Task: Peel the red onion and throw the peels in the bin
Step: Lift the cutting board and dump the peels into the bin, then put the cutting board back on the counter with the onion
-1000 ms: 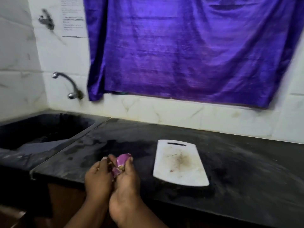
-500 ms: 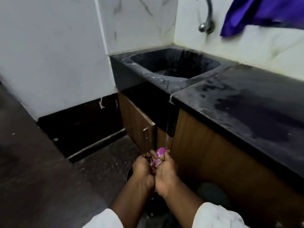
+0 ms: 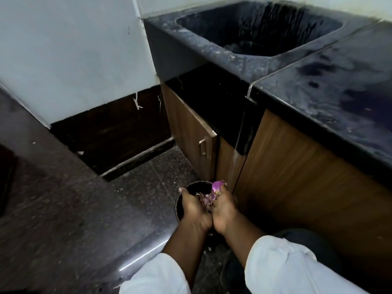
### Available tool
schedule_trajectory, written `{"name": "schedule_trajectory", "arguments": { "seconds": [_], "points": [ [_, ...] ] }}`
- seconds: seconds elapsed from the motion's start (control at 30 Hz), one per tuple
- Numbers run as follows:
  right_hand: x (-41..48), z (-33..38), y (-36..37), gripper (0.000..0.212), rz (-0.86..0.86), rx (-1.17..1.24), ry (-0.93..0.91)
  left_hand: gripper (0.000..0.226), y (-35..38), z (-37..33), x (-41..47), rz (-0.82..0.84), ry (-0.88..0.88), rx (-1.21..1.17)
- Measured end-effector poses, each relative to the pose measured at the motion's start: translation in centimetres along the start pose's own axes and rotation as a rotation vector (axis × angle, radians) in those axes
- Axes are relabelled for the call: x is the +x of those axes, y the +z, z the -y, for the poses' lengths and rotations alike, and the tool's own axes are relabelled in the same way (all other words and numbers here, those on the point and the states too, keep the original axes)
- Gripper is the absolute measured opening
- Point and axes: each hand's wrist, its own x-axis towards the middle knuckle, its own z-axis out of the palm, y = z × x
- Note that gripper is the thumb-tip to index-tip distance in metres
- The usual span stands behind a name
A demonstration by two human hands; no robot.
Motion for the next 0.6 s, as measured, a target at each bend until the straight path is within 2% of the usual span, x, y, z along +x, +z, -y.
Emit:
{"name": "schedule_trajectory", "arguments": {
  "seconds": [0.13,0.23,0.3,0.33,0.4,0.5,0.6],
  "points": [
    [2.2,-0.3,-0.1,0.065,-0.041,-0.048,-0.032,0.1,0.2,0.1,1.0,-0.044,0.032,0.004],
    [4.0,-0.3,-0.6,0.078,-0.079,-0.122,-0.072,0.098,0.3,0.0,1.7,-0.011,0.02,0.014],
    [3.7,-0.1,-0.7,0.075,-0.051,-0.145,-0.087,0.087,0.6,0.3,1.6,-0.013,0.027,0.026],
    [3.4,0.0,-0.6,0.072,-0.058,-0.186,-0.131,0.073,0.8,0.6,1.5,-0.019,0.069,0.065],
    [2.3,0.1,-0.4,0.078,-0.098,-0.327,-0.29,0.039,1.2,1.1,1.0,-0.096,0.276,0.173],
    [-0.1,0.5,-0.3,0.082,-0.08,-0.57,-0.578,0.032,1.4,1.4,-0.1,-0.148,0.715,0.475],
    [-5.3,3.0,-0.1,0.078,-0.087,-0.552,-0.7,0.014,2.4,1.8,-3.4,-0.187,1.023,0.824]
  ]
}}
